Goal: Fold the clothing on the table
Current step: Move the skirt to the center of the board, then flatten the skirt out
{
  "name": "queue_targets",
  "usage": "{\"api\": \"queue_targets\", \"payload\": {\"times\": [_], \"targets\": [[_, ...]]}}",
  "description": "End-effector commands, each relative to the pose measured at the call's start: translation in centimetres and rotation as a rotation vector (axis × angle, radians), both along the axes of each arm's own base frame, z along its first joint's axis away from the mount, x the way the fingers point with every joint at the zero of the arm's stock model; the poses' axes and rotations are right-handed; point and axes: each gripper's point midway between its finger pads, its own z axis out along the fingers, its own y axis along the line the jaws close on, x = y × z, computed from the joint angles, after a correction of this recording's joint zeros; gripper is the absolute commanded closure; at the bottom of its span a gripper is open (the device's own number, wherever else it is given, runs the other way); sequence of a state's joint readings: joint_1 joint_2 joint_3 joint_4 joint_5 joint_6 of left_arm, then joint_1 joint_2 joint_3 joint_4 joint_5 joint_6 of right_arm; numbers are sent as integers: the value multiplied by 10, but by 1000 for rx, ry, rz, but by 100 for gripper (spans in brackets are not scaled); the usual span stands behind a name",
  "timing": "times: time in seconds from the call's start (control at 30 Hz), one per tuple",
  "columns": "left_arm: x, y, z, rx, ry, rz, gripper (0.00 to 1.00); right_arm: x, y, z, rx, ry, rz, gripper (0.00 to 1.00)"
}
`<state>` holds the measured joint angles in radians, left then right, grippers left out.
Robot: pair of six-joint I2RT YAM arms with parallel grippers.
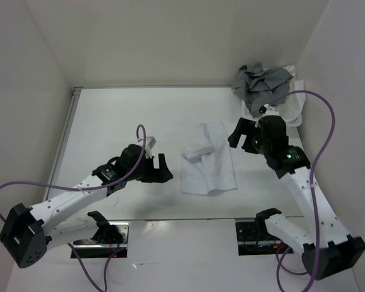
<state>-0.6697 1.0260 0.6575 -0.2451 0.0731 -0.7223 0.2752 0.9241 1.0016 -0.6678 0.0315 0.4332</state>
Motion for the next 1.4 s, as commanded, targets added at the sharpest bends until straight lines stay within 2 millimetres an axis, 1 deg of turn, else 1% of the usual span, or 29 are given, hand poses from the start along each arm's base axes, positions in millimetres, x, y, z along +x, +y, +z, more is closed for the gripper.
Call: {"api": "queue_targets", "payload": {"times": [0.0,0.03,0.07,0.1,0.17,0.2,0.27,0.3,0.37,0.4,0.43,0.53,0.6,0.73,0.77,0.83,0.87,0.93,0.97,1.0,1.03,1.07,1.1,1.13,1.17,1.23,1.27,1.33,1.37], "targets": [[-10,-27,-13,-47,45,-63,1,12,3,-33,-48,147,-9,0],[-13,-30,-21,-29,66,-74,1,14,3,-41,-64,173,-2,0],[-21,-35,-40,13,114,-101,1,18,4,-48,-70,191,-2,0],[-18,-38,-44,19,121,-101,1,20,5,-55,-76,215,-2,0],[-21,-51,-54,55,131,-130,1,23,9,-76,-81,282,14,6],[-30,-59,-69,100,157,-161,2,23,11,-82,-81,304,21,10],[-29,-73,-70,117,145,-167,2,24,13,-96,-84,341,28,13],[-26,-86,-67,120,121,-177,2,25,14,-98,-83,337,28,15],[-23,-94,-70,129,125,-174,4,26,16,-100,-69,336,28,18],[-18,-101,-64,113,111,-174,5,26,16,-100,-69,336,28,20],[-14,-102,-61,112,98,-163,5,26,16,-100,-69,336,28,25],[-6,-99,-61,143,80,-127,10,25,18,-100,-71,336,37,31],[-4,-98,-65,157,79,-117,15,25,18,-100,-71,336,37,41],[-1,-99,-79,190,98,-111,18,25,19,-103,-67,348,31,43],[-2,-98,-88,209,113,-111,18,25,19,-105,-70,357,31,43],[1,-101,-95,209,113,-111,25,22,17,-107,-75,374,17,46],[0,-104,-94,198,112,-118,30,22,17,-107,-68,376,11,46],[-1,-102,-103,211,123,-118,39,21,17,-108,-72,388,10,46],[-1,-102,-103,211,123,-118,43,19,17,-113,-71,411,2,42],[-2,-101,-109,223,133,-118,53,19,19,-114,-66,427,10,39],[-3,-100,-115,235,142,-118,59,20,22,-111,-54,422,20,39],[-3,-99,-119,244,150,-119,67,16,25,-115,-40,455,28,39],[-1,-101,-116,242,140,-125,76,13,25,-120,-36,481,16,37],[0,-103,-115,235,134,-125,92,10,26,-120,-29,494,25,36],[2,-106,-114,232,132,-125,100,10,27,-125,-27,510,17,36],[6,-98,-115,275,126,-95,100,7,26,-134,-33,553,8,36],[12,-99,-100,264,94,-77,100,5,25,-137,-38,571,6,36],[24,-76,-94,318,73,-1,100,4,25,-142,-43,589,5,36],[37,-67,-80,288,65,50,100,4,25,-146,-47,600,4,36]]}}
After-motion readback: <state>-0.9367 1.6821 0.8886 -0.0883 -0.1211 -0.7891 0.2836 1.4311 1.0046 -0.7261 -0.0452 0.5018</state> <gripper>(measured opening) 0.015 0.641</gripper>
